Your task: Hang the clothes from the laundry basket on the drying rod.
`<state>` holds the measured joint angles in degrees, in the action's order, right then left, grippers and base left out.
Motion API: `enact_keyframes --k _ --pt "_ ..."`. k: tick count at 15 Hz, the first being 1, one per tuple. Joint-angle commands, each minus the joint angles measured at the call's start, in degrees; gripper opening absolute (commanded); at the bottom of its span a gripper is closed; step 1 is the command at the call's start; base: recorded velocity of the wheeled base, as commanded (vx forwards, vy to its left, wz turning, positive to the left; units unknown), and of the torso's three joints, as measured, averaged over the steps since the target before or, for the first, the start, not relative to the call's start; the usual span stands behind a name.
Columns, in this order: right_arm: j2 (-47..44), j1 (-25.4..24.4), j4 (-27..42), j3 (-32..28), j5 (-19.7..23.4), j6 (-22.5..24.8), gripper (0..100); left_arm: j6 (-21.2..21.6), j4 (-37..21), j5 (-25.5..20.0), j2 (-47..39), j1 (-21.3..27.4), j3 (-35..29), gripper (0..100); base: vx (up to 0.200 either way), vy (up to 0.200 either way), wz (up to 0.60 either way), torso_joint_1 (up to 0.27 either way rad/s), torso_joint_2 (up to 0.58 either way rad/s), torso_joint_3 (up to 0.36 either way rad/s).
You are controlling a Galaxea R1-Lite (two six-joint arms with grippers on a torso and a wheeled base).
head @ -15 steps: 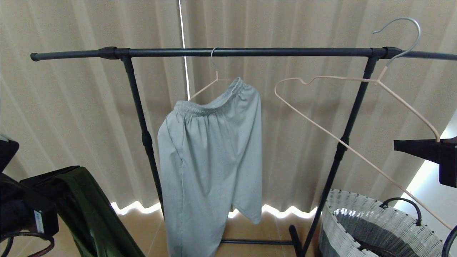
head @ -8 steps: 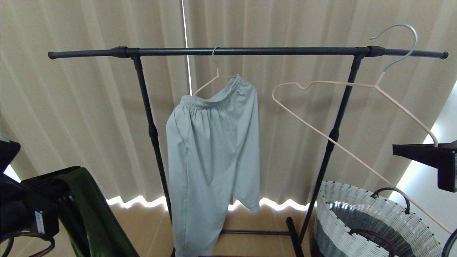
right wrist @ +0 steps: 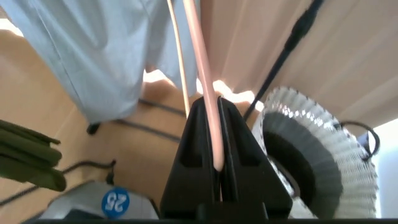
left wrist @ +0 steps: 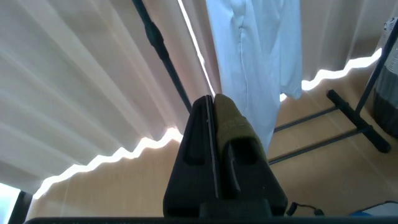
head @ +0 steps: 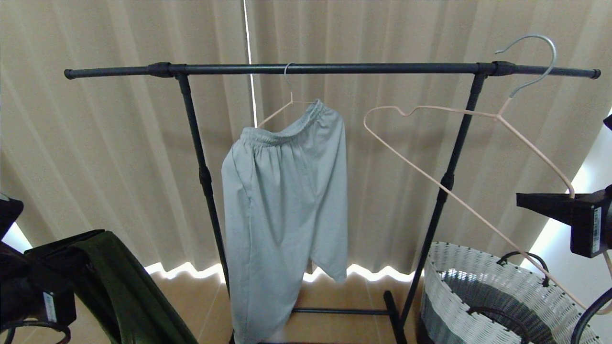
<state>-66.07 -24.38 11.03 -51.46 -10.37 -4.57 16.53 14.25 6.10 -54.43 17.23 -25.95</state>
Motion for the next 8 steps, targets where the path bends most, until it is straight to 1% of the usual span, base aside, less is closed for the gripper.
enact_keyframes --k 1,2,3,4,5,6,8 --pt "-0.2 0.04 -0.4 1.45 0.0 0.0 0 -0.01 -0.01 0.41 0.03 -0.09 0.29 0 0.0 0.0 0.0 0.0 0.0 0.0" --pt "-0.2 0.04 -0.4 1.45 0.0 0.0 0 -0.01 -0.01 0.41 0.03 -0.09 0.29 0 0.0 0.0 0.0 0.0 0.0 0.0" --pt "-0.02 -0.23 -0.4 1.62 0.27 -0.17 0 -0.18 -0.19 2.52 -0.94 0.0 -0.24 0 0.0 0.0 0.0 0.0 0.0 0.0" --pt "-0.02 -0.32 -0.31 1.71 0.35 -0.26 0 -0.18 -0.28 3.13 -1.38 0.0 -0.33 0 0.0 0.0 0.0 0.0 0.0 0.0" --pt "0.51 -0.58 -0.4 2.68 1.15 -0.35 0 -0.27 -0.19 5.68 -2.7 0.09 -0.94 0 0.0 0.0 0.0 0.0 0.0 0.0" --pt "1.39 -1.81 -0.4 3.82 2.46 -0.44 0 -0.89 -0.19 8.41 -4.46 0.09 -2.43 0 0.0 0.0 0.0 0.0 0.0 0.0" --pt "2.35 -4.8 -0.57 5.31 3.78 -2.28 0 -2.38 -0.28 9.2 -7.36 0.09 -5.42 0 0.0 0.0 0.0 0.0 0.0 0.0"
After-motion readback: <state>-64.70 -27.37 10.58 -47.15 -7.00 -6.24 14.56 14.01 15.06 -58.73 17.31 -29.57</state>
